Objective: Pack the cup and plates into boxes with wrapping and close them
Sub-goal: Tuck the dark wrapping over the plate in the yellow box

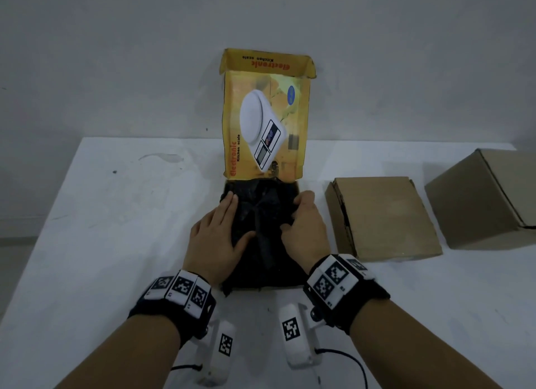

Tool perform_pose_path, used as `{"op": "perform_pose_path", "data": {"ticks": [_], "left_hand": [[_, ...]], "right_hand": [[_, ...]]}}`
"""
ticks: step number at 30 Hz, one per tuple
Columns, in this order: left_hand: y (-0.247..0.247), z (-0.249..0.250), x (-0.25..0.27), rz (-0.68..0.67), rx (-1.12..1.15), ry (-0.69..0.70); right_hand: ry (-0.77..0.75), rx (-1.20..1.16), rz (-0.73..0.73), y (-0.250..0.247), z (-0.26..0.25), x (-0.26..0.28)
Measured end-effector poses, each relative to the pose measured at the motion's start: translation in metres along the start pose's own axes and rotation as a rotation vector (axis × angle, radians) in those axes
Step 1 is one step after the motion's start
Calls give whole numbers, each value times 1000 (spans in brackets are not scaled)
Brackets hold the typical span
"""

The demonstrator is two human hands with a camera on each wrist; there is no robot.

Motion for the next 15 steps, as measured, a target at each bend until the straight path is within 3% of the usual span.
{"op": "perform_pose_path", "data": {"ticks": [2,6,9,12,15], "left_hand": [[0,0,0,-2,-5,-4],[0,0,0,-31,-1,-5],[0,1,-1,-30,-9,-2],[0,2,0,-19,-3,-7],[0,3,-1,-13,1,-11]], "right_hand": [[0,-48,22,-3,-4,5],[7,-77,-65,4,-14,9],[-35,-27,-15,1,-8,6],[-74,173,33,-2,-4,10],[-340,595,1,18,-4,18]]}}
Point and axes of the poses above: each hand's wrist, its own x-axis away from the middle knuckle, its own y-axis out of the palm, z = x × y, the point moved 5 cm from there along -x, towards the middle knuckle, and after that the axes turned 3 degrees about -z, right-handed, at the moved point
